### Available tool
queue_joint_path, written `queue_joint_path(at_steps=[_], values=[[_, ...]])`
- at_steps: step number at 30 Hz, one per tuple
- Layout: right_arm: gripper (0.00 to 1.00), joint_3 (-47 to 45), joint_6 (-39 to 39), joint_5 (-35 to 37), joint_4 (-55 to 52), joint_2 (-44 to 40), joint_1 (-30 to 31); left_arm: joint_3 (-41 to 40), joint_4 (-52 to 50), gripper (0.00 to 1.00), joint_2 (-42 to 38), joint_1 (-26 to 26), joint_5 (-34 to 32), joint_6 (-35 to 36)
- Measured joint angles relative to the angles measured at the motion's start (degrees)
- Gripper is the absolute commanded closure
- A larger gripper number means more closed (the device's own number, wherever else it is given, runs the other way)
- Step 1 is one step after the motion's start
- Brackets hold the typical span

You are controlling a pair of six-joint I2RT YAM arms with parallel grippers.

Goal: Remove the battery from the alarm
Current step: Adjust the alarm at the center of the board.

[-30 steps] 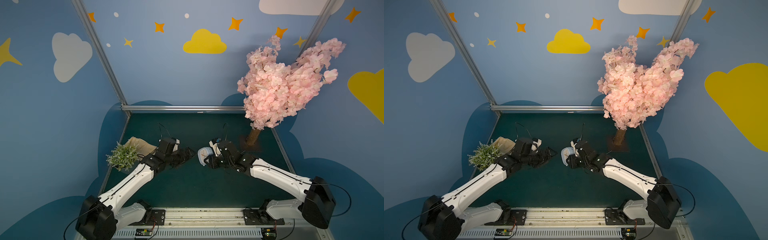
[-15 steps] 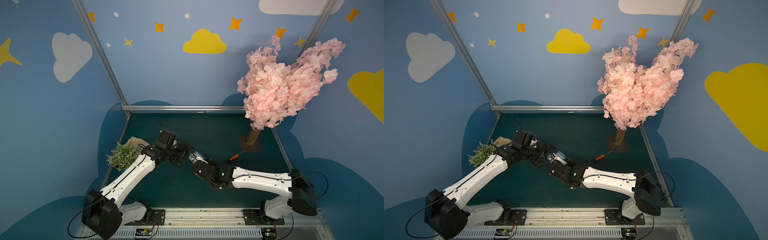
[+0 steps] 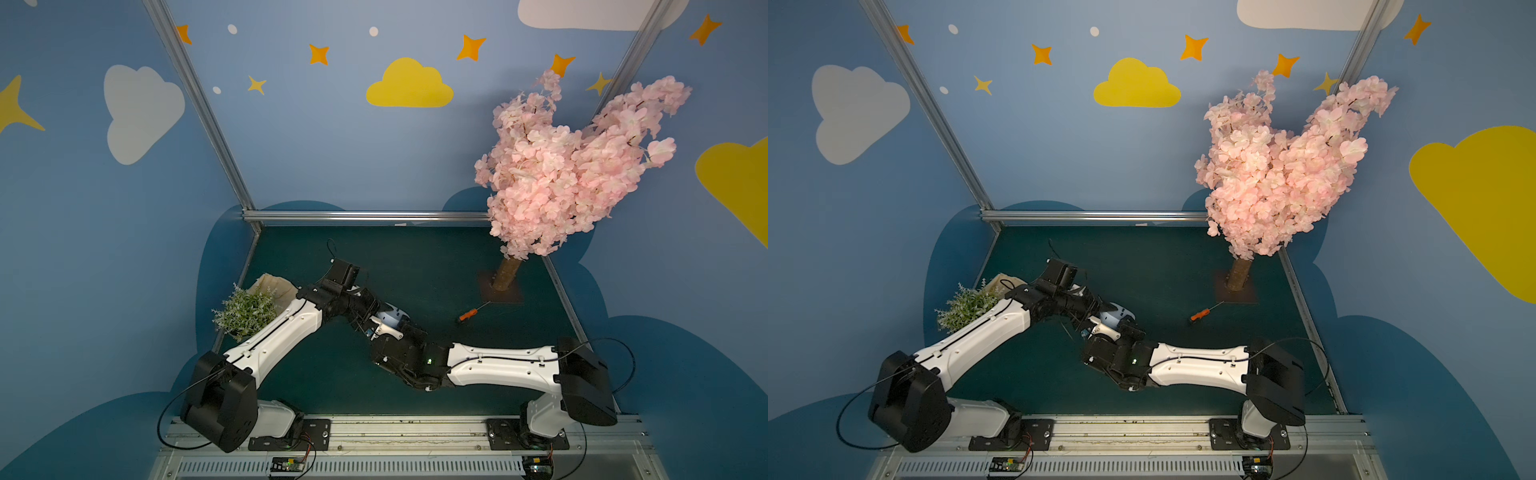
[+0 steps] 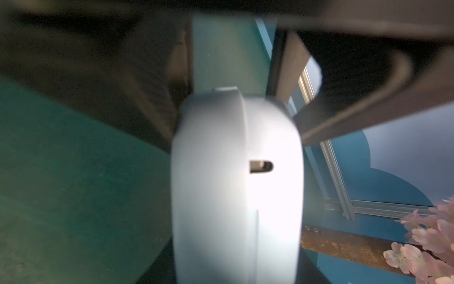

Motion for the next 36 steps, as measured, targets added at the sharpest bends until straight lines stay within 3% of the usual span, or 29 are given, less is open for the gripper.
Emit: queue_joint_path(at_steps=[2,6,9,12,16,21,26,30,36], values=[[0.5,0.0,-0.4,0.7,0.4,0.2,0.0,0.1,0.5,0.81,0.2,0.1,0.1,-0.1],[0.14,0.2,-0.8,1.2,1.7,0.6,0.3,0.1,0.5,0.85,1.3,-0.2,0.5,-0.2],[0.02,0.5,-0.2,0.6,1.5,0.6,0.5,0.1,0.5,0.88,1.9,-0.3,0.6,0.6],[0.02,0.6,2.1,-3.8,-0.4,-0.7,-0.1,0.1,1.0,0.9,1.6,0.2,0.0,3.4],[0.02,-0.3,7.1,-16.9,-5.2,-7.1,-4.2,0.1,0.7,0.9,0.2,2.4,-1.7,10.9],[0.02,-3.8,13.8,-36.4,-9.2,-19.3,-16.9,-5.3,7.1,0.89,-4.3,4.7,-0.1,19.4],[0.02,-8.3,20.6,-49.8,-10.5,-25.3,-26.1,-9.0,10.9,0.88,-4.7,4.6,4.3,25.4],[0.03,-10.8,26.2,-57.9,-10.9,-26.9,-33.6,-9.8,12.6,0.87,-4.6,4.0,7.0,29.6],[0.05,-12.8,31.7,-63.8,-11.0,-27.1,-40.6,-9.8,14.7,0.87,-0.3,1.3,8.8,33.9]])
